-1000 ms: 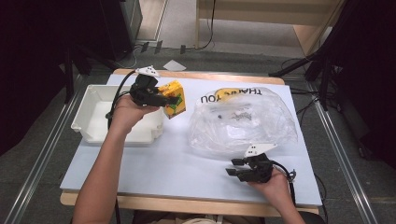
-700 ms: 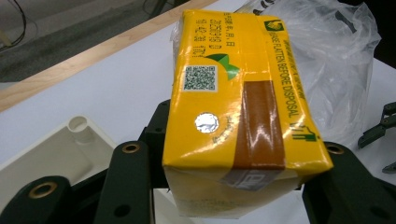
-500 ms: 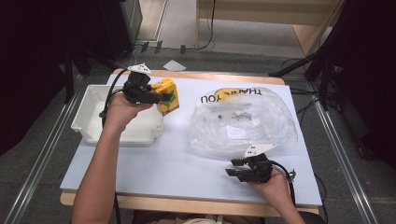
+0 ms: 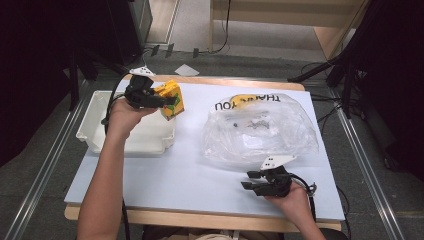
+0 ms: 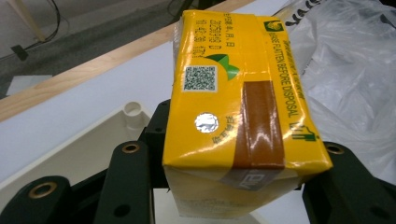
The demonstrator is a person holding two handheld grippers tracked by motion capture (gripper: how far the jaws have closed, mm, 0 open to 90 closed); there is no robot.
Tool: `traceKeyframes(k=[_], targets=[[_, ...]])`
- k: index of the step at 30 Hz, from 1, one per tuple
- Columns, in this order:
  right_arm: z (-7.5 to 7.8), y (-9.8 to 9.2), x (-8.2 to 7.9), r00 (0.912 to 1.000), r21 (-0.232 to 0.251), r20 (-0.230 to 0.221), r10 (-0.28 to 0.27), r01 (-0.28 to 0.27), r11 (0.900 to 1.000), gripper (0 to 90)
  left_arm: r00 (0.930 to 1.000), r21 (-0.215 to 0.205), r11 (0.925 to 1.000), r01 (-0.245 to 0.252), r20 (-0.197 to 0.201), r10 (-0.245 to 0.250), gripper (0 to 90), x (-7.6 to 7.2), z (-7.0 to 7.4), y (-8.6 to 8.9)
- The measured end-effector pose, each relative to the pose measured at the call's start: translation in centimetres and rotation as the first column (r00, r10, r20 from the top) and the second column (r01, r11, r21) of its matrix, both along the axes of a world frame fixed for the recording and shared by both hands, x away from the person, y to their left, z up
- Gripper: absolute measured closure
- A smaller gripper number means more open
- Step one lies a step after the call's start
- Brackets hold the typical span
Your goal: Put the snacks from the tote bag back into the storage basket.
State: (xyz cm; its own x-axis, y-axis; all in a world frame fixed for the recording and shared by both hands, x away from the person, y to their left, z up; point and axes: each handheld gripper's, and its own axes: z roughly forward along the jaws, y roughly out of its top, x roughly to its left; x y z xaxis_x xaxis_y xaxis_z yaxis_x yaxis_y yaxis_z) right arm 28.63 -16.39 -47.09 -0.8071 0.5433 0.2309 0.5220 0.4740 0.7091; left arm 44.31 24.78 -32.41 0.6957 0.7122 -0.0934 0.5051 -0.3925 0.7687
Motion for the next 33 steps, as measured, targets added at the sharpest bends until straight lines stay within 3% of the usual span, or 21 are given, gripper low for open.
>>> traceKeyframes(k=[19,23,33], targets=[[-0.1,-0.2,0.1,1.0000,-0.006,-0.005,-0.007,0.006,1.000,53.5,0.9946,0.038,0.9939,-0.104,0.009,0.103,52.7,1.2,-1.5,2.6],[-0.1,-0.1,0.1,0.9999,-0.004,-0.008,-0.008,0.008,1.000,53.5,0.9917,0.021,0.9916,-0.128,-0.006,0.128,52.7,1.6,-2.3,3.0],[-0.2,-0.2,0.1,1.0000,0.002,-0.002,-0.009,0.009,1.000,53.5,0.9832,0.054,0.9825,-0.178,-0.032,0.180,52.6,2.8,-4.5,3.2]])
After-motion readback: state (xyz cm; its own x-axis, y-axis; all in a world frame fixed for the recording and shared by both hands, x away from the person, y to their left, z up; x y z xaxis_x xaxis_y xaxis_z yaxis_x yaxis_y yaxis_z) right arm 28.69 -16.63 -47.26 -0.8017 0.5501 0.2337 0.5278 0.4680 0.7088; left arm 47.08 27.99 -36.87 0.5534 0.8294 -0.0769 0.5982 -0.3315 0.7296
